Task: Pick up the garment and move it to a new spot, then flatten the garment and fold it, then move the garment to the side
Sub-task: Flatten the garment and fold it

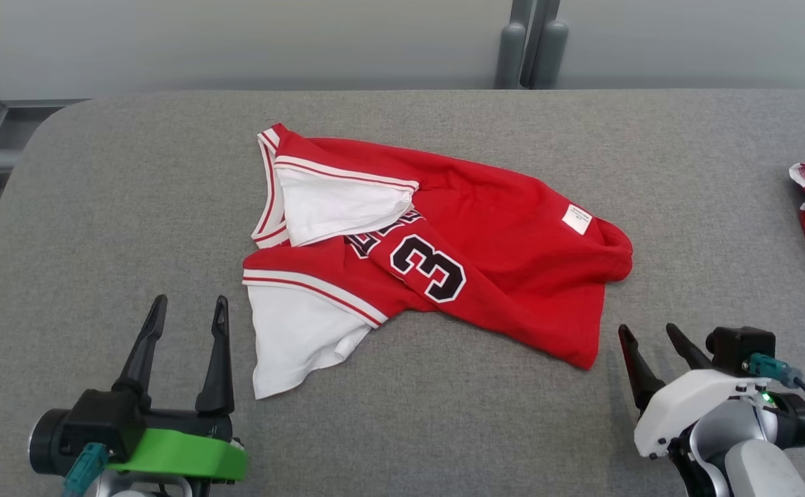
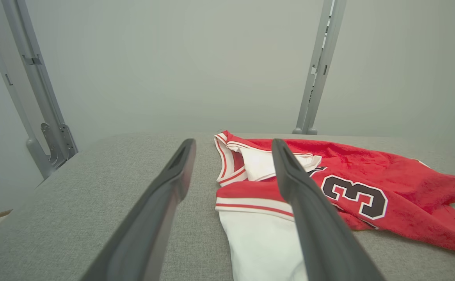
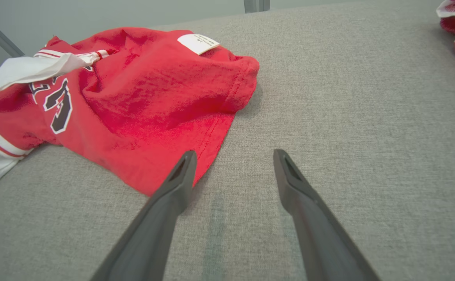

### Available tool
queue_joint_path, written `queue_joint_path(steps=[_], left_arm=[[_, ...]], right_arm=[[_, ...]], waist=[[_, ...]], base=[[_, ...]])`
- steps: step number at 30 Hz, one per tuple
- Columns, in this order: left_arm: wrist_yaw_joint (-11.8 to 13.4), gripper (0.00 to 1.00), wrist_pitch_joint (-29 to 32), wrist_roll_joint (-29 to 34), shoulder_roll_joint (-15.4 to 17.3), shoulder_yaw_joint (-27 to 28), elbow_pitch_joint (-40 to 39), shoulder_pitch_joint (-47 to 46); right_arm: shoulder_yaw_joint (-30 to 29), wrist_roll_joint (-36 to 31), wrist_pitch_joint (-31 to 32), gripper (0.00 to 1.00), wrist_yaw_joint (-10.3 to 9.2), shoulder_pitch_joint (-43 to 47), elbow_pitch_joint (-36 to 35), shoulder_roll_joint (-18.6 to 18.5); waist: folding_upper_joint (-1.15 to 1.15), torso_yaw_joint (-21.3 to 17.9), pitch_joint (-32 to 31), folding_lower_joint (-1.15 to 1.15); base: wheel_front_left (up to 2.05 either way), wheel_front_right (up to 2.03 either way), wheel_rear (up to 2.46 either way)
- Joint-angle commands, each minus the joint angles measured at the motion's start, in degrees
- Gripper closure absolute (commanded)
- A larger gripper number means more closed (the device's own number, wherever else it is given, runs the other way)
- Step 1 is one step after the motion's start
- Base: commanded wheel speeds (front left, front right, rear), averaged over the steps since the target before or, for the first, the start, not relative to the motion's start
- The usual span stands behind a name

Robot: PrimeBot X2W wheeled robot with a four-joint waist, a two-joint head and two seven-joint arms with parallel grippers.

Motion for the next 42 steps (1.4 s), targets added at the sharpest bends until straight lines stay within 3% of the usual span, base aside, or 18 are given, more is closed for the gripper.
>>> queue_joint_path(steps=[1, 6, 9, 15, 16, 17, 18, 19, 26, 31, 37, 42], left_arm=[[-0.7, 0.0, 0.0, 1.3, -0.5, 0.5, 0.4, 0.8], [-3.7, 0.0, 0.0, 3.7, -3.3, 2.1, 1.8, 0.9], [-7.5, 0.0, 0.0, 6.7, -6.9, 4.0, 3.6, -0.5], [-9.5, 0.0, 0.0, 8.5, -8.9, 5.4, 4.6, -1.1], [-9.8, 0.0, 0.0, 8.7, -9.2, 5.6, 4.8, -1.1], [-10.0, 0.0, 0.0, 8.9, -9.4, 5.9, 4.9, -1.1], [-10.2, 0.0, 0.0, 9.1, -9.7, 6.2, 5.0, -1.1], [-10.4, 0.0, 0.0, 9.2, -9.8, 6.5, 5.1, -1.0], [-11.5, 0.0, 0.0, 10.6, -10.7, 7.6, 5.5, -0.6], [-12.0, 0.0, 0.0, 11.2, -11.4, 8.2, 5.8, 0.0], [-12.5, 0.0, 0.0, 11.9, -11.7, 8.7, 5.7, 0.2], [-12.9, 0.0, 0.0, 12.3, -11.9, 8.3, 5.6, -0.7]], right_arm=[[-0.6, -0.2, 0.7, 0.0, -0.04, -1.5, 0.4, 0.3], [-2.4, -1.1, 4.9, 0.0, -0.04, -6.0, 2.5, 0.6], [-4.5, -2.5, 11.0, 0.0, -0.04, -12.2, 8.6, 0.5], [-4.1, -2.6, 14.7, 0.0, -0.04, -14.4, 12.7, 0.5], [-3.7, -2.4, 15.2, 0.14, -0.04, -14.5, 13.2, 0.5], [-3.5, -2.3, 15.4, 0.44, -0.04, -14.5, 13.4, 0.6], [-3.4, -2.2, 15.5, 0.8, -0.03, -14.4, 13.5, 0.6], [-3.3, -2.2, 15.5, 1.0, -0.03, -14.3, 13.5, 0.5], [-3.5, -2.8, 13.4, 1.0, -0.04, -13.0, 10.5, -0.8], [-4.0, -2.1, 13.8, 1.0, -0.04, -11.5, 4.1, -1.3], [-4.0, 0.8, 19.3, 1.0, -0.04, -13.7, -4.6, -2.6], [-3.2, 3.2, 25.1, 1.0, -0.03, -19.6, -6.1, -5.4]], waist=[[0.0, 0.4, 0.2, 0.0], [0.0, 1.7, 0.9, 0.0], [0.0, 3.8, 2.6, 0.0], [0.0, 5.0, 3.6, 0.0], [0.0, 5.1, 3.7, 0.0], [0.0, 5.1, 3.8, 0.0], [0.0, 5.2, 3.8, 0.0], [0.0, 5.2, 3.8, 0.0], [0.0, 5.2, 3.3, 0.0], [0.0, 4.7, 2.7, 0.0], [0.0, 4.2, 2.5, 0.0], [0.0, 4.7, 3.2, 0.0]], base=[[0.0, 0.0, 0.0], [0.0, 0.0, 0.0], [0.0, 0.0, 0.0], [0.0, 0.0, 0.0], [0.0, 0.0, 0.0], [0.0, 0.0, 0.0], [0.0, 0.0, 0.0], [0.0, 0.0, 0.0], [0.0, 0.0, 0.0], [0.0, 0.0, 0.0], [0.0, 0.0, 0.0], [0.0, 0.0, 0.0]])
